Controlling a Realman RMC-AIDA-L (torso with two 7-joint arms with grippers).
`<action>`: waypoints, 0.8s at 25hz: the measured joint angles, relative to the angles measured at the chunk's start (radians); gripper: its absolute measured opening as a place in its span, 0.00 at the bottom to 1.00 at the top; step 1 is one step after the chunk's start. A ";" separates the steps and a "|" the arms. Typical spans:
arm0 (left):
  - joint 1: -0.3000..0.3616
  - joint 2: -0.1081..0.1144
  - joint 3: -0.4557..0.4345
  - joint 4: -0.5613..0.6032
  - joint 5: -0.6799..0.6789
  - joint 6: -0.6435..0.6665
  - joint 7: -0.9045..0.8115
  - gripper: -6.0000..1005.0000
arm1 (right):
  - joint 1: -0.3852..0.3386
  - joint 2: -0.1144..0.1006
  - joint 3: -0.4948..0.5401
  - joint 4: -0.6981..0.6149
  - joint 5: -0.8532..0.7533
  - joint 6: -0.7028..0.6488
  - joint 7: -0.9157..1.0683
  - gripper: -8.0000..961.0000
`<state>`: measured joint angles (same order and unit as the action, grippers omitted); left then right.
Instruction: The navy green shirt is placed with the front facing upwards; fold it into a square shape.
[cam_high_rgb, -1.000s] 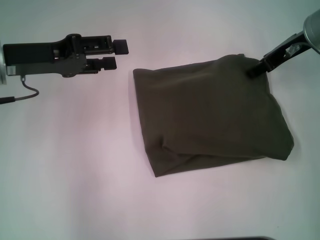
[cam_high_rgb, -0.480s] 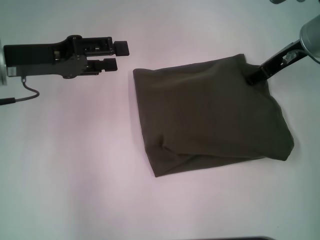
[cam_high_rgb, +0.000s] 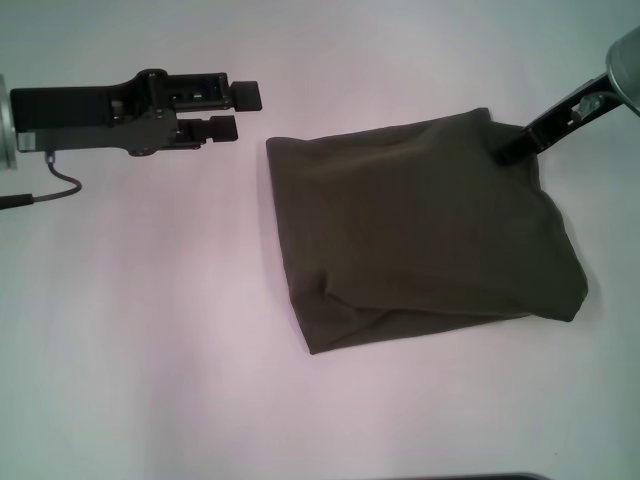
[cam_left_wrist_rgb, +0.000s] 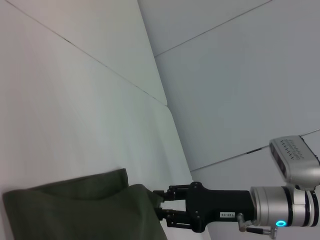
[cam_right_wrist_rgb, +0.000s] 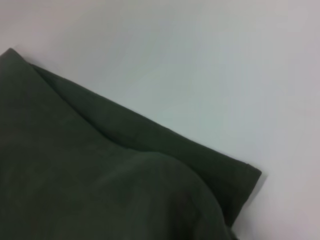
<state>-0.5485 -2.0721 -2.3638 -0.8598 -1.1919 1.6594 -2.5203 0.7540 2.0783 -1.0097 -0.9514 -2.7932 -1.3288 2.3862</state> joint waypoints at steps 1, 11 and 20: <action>0.000 0.000 0.000 0.002 0.000 -0.001 0.000 0.72 | 0.000 -0.001 0.000 -0.004 0.000 -0.006 0.003 0.67; -0.002 0.001 -0.001 0.013 0.000 -0.004 0.006 0.72 | -0.001 -0.002 -0.004 -0.008 -0.001 -0.030 0.007 0.32; -0.001 0.000 0.000 0.013 0.001 -0.004 0.007 0.71 | -0.010 0.002 -0.001 -0.099 -0.002 -0.075 0.027 0.05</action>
<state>-0.5494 -2.0723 -2.3641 -0.8466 -1.1910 1.6554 -2.5138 0.7441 2.0801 -1.0107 -1.0504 -2.7955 -1.4039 2.4134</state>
